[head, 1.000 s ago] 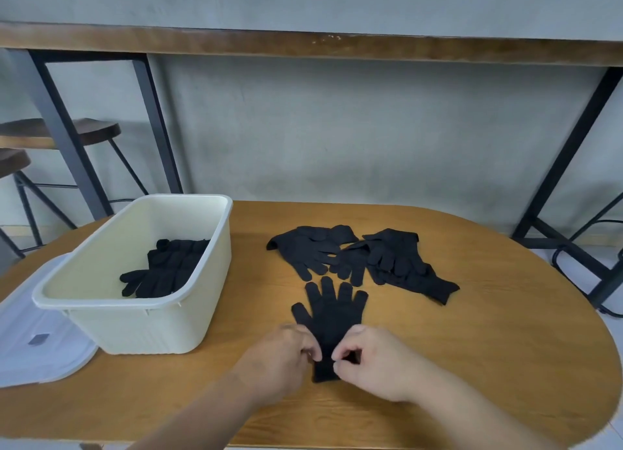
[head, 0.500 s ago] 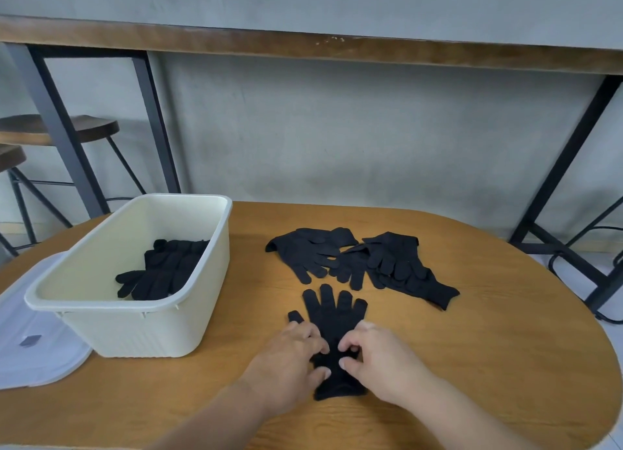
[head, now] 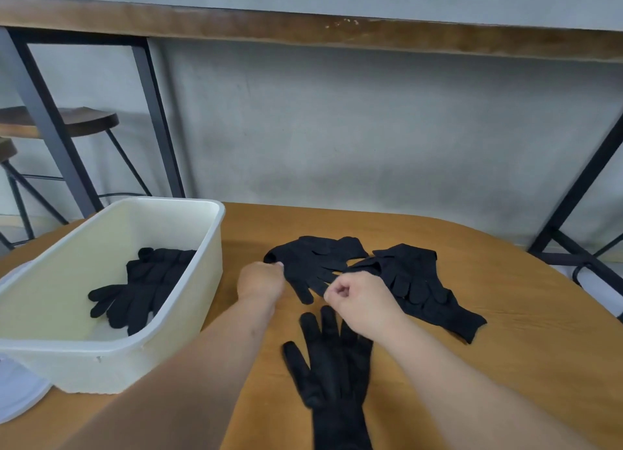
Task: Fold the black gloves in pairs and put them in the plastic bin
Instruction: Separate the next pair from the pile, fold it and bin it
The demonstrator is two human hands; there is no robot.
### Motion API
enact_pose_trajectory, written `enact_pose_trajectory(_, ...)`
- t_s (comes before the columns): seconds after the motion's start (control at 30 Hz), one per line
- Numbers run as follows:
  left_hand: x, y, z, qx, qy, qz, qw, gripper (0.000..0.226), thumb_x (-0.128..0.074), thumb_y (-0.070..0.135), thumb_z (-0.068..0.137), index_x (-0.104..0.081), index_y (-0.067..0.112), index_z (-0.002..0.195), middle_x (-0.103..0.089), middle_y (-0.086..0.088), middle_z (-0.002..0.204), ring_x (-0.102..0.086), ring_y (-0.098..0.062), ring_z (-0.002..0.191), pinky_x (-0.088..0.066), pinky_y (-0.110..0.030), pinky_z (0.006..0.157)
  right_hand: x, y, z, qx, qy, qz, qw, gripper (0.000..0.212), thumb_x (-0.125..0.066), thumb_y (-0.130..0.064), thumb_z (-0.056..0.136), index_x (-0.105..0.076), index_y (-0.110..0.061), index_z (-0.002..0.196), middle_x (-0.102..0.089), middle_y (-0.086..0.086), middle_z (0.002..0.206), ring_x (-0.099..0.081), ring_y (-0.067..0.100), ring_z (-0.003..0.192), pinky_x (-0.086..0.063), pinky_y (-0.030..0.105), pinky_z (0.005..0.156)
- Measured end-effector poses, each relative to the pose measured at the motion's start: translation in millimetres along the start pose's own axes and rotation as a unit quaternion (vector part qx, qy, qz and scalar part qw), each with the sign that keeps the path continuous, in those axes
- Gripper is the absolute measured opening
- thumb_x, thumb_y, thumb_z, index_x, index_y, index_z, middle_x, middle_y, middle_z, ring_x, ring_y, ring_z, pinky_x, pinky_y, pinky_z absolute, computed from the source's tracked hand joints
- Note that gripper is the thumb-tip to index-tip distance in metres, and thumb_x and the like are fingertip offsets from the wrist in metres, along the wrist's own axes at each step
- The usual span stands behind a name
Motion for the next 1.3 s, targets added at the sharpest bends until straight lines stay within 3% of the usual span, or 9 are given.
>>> enact_pose_trajectory(0.1,-5.8,-0.1,26.3,0.093,0.004,-0.061,0.994,0.029,-0.056,0.028,0.093,-0.061,0.000,0.086,-0.053,-0.007,0.065,-0.048,-0.019,0.053,-0.044,-0.026,0.054,-8.4,-6.8,41.9,0.011,0.010,0.005,1.000,0.021,-0.055,-0.023,0.093,-0.072,-0.021,0.081,-0.063,-0.017,0.076,-0.064,0.011,0.074,-0.058,0.032,0.070)
enact_pose_trajectory(0.37,-27.5,4.3,58.5,0.144,0.031,-0.099,0.984,0.039,-0.062,0.042,0.089,-0.063,0.003,0.094,-0.057,-0.007,0.078,-0.051,-0.021,0.064,-0.046,-0.031,0.065,-36.6,-2.3,119.4,0.021,0.018,-0.019,0.999,0.021,-0.057,-0.028,0.097,-0.070,-0.024,0.112,-0.069,-0.005,0.110,-0.063,0.016,0.101,-0.054,0.032,0.085)
enact_pose_trajectory(0.53,-31.8,18.3,62.0,0.064,0.031,-0.066,0.995,0.021,-0.066,0.029,0.089,-0.057,0.012,0.081,-0.055,-0.002,0.074,-0.056,-0.024,0.079,-0.050,-0.034,0.080,-50.0,2.7,128.6,0.019,0.000,-0.025,1.000,0.021,-0.057,-0.029,0.096,-0.070,-0.025,0.112,-0.070,-0.004,0.109,-0.063,0.016,0.097,-0.054,0.032,0.083)
enact_pose_trajectory(0.63,-28.1,28.1,44.7,0.000,0.011,-0.105,0.994,0.023,-0.071,0.023,0.084,-0.054,0.015,0.071,-0.058,-0.004,0.074,-0.053,-0.021,0.072,-0.047,-0.030,0.069,-35.1,0.2,127.1,0.012,0.040,0.046,0.998,0.024,-0.054,-0.025,0.098,-0.068,-0.024,0.116,-0.069,-0.004,0.111,-0.060,0.012,0.090,-0.048,0.024,0.075)
enact_pose_trajectory(0.73,-27.0,43.1,19.2,-0.059,-0.044,-0.130,0.989,0.032,-0.070,0.017,0.083,-0.045,0.017,0.064,-0.048,-0.005,0.071,-0.044,-0.019,0.068,-0.038,-0.027,0.061,-5.1,-8.4,122.1,0.002,0.061,0.141,0.988,0.035,-0.050,-0.025,0.099,-0.057,-0.024,0.133,-0.061,-0.004,0.128,-0.058,0.014,0.105,-0.045,0.025,0.085)
enact_pose_trajectory(0.9,-16.1,73.9,-23.5,-0.114,-0.131,-0.154,0.973,0.015,-0.068,0.008,0.083,-0.057,0.014,0.074,-0.065,-0.013,0.080,-0.060,-0.026,0.075,-0.053,-0.040,0.071,44.8,-19.4,100.6,-0.062,0.005,0.249,0.967,0.027,-0.053,-0.037,0.096,-0.062,-0.024,0.118,-0.056,0.003,0.072,-0.050,0.017,0.057,-0.036,0.026,0.052)
enact_pose_trajectory(1.03,-3.1,91.4,-55.7,-0.136,-0.203,-0.167,0.955,0.014,-0.061,0.002,0.087,-0.067,0.004,0.100,-0.072,-0.019,0.096,-0.069,-0.032,0.085,-0.057,-0.046,0.082,73.2,-21.5,73.9,-0.046,-0.055,0.318,0.945,0.030,-0.067,-0.031,0.089,-0.068,-0.008,0.109,-0.043,-0.003,0.067,-0.033,0.011,0.046,-0.020,0.026,0.044)
enact_pose_trajectory(1.17,9.9,103.5,-83.0,-0.157,-0.260,-0.157,0.940,0.009,-0.063,0.012,0.090,-0.069,0.008,0.095,-0.074,-0.012,0.089,-0.070,-0.024,0.079,-0.057,-0.033,0.072,102.8,-29.6,34.9,-0.010,-0.089,0.336,0.938,0.020,-0.072,-0.016,0.087,-0.070,-0.009,0.106,-0.044,-0.008,0.056,-0.026,0.009,0.046,-0.019,0.023,0.045)
enact_pose_trajectory(1.3,18.7,112.3,-105.3,-0.182,-0.301,-0.148,0.924,0.015,-0.056,0.012,0.093,-0.070,0.012,0.098,-0.074,-0.007,0.094,-0.068,-0.018,0.085,-0.050,-0.029,0.073,118.1,-43.7,6.1,-0.010,-0.116,0.370,0.922,0.022,-0.066,-0.028,0.092,-0.067,-0.010,0.105,-0.048,-0.005,0.066,-0.026,0.008,0.050,-0.020,0.020,0.044)
Point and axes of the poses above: each hand's wrist, its own z-axis towards the middle knuckle, its own x-axis out of the back of the hand, y = z × x, the point moved 3 cm from there along z, towards the middle knuckle
